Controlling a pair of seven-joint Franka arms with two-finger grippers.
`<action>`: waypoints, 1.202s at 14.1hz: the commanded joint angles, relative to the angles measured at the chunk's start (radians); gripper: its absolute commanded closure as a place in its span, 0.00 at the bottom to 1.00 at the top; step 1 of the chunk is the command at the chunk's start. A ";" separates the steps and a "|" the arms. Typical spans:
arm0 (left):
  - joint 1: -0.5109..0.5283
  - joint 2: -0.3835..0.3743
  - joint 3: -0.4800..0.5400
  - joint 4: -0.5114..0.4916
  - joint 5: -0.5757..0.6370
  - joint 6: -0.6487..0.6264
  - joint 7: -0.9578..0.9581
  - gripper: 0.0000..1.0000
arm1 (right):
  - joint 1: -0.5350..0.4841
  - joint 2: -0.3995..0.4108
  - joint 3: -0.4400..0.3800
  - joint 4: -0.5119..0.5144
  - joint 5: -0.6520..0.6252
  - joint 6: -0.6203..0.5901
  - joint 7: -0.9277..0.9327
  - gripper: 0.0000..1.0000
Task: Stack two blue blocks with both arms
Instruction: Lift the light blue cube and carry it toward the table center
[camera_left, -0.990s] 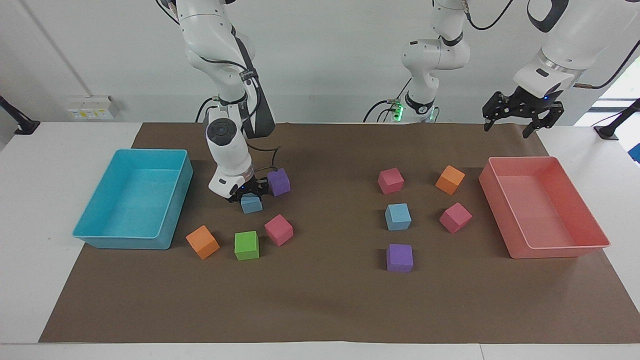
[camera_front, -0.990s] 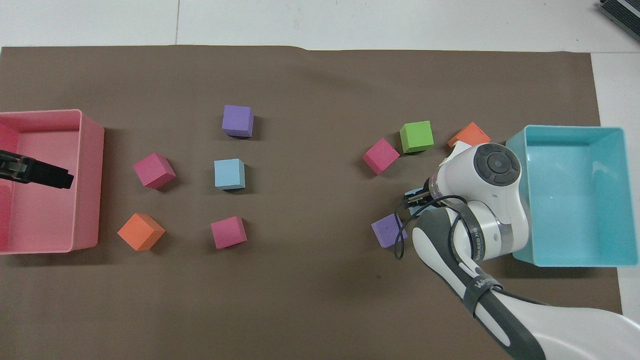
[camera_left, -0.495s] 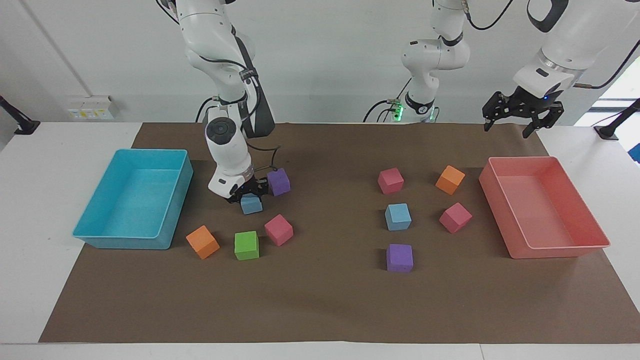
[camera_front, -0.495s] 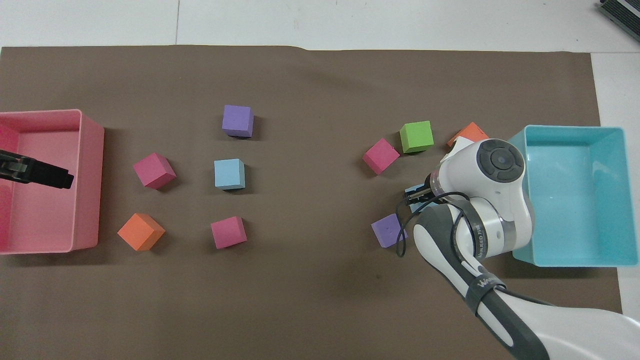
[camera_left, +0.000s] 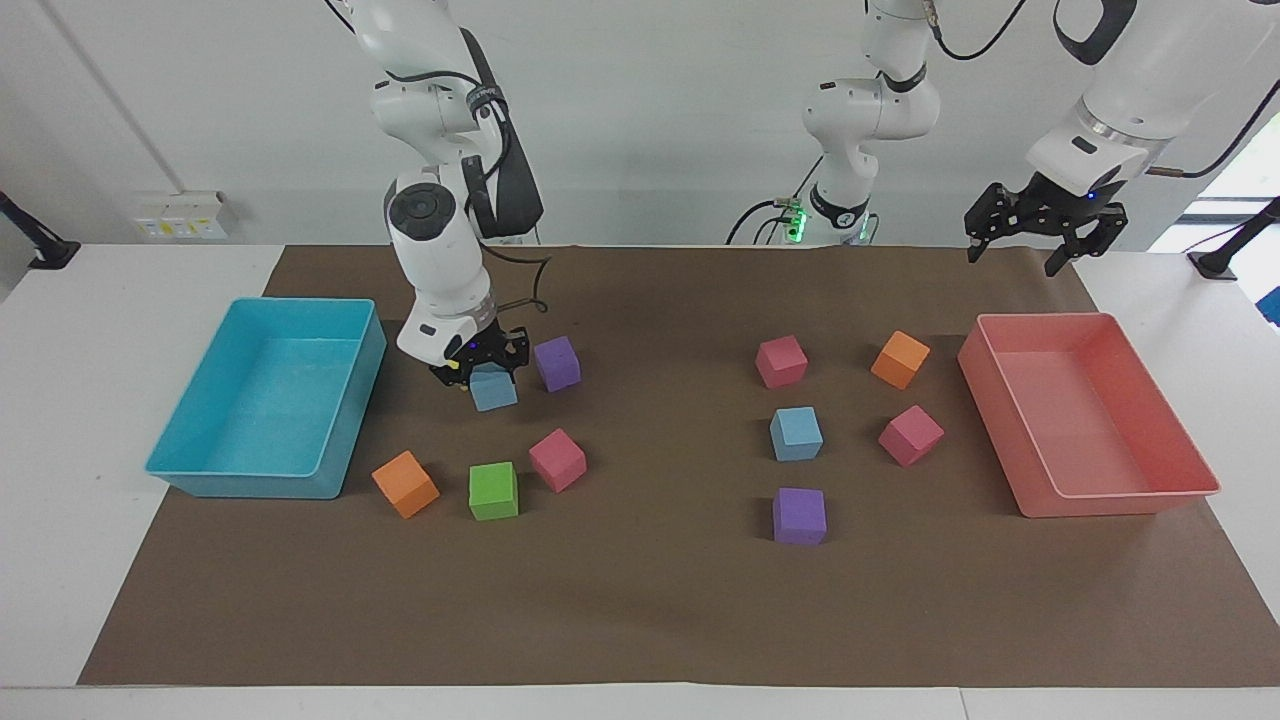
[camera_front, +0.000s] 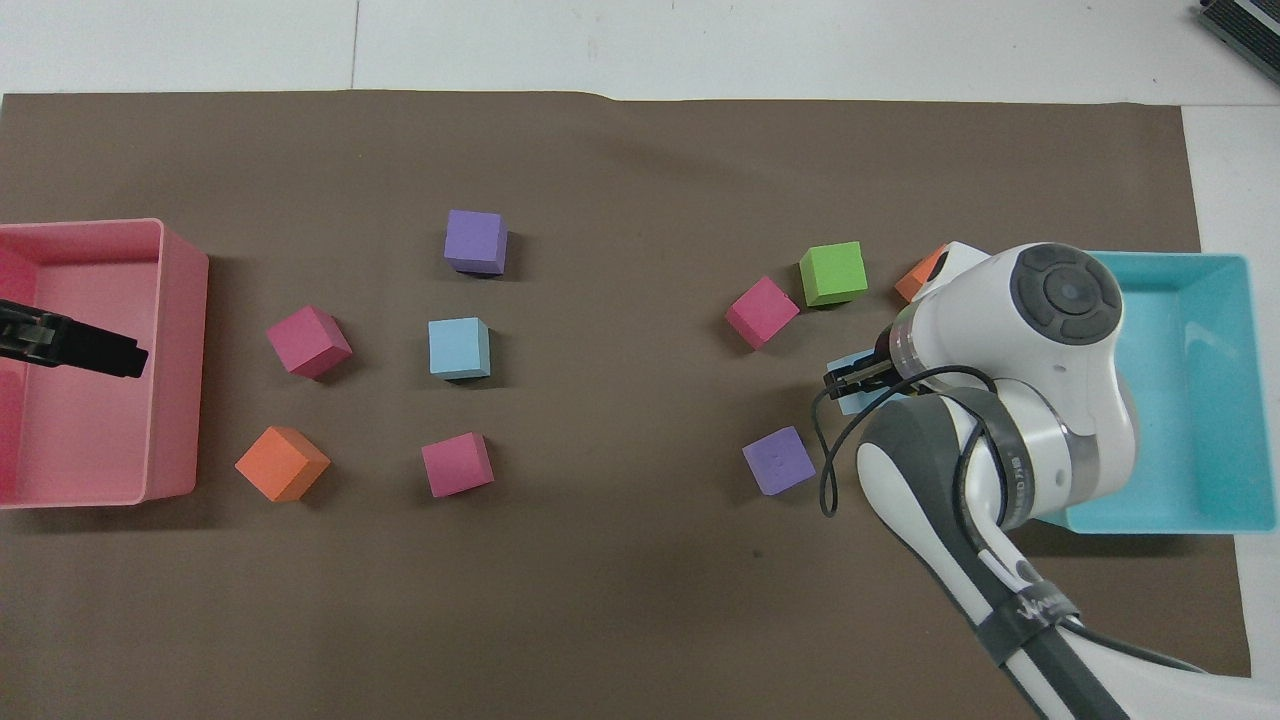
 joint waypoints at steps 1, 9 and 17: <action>-0.012 -0.027 0.008 -0.032 0.000 0.016 0.001 0.00 | -0.002 0.007 0.007 0.057 0.010 -0.061 0.041 1.00; -0.013 -0.027 0.008 -0.032 0.000 0.016 0.001 0.00 | 0.095 0.044 0.010 0.163 0.021 -0.104 0.201 1.00; -0.018 -0.033 0.007 -0.038 0.000 0.015 0.001 0.00 | 0.253 0.235 0.011 0.387 0.015 -0.127 0.426 1.00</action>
